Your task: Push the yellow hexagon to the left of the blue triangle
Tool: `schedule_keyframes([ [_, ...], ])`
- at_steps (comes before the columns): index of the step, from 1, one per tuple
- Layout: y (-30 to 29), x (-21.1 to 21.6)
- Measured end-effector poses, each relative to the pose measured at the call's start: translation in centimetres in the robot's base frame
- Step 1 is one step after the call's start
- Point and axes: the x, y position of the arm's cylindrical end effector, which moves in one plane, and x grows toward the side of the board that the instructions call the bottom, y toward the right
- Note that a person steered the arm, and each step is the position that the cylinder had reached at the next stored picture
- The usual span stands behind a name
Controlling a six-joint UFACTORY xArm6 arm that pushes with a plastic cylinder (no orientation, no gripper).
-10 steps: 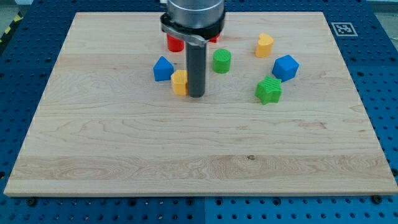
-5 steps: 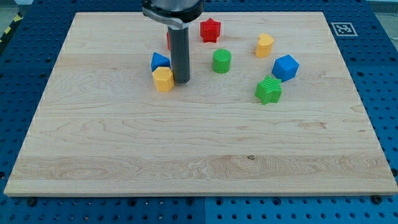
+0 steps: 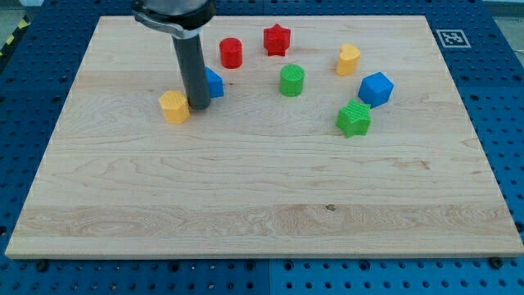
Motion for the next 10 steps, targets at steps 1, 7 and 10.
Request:
schedule_keyframes([
  [1, 1.0, 2.8],
  [7, -6.8, -0.7],
  [10, -11.5, -2.2],
])
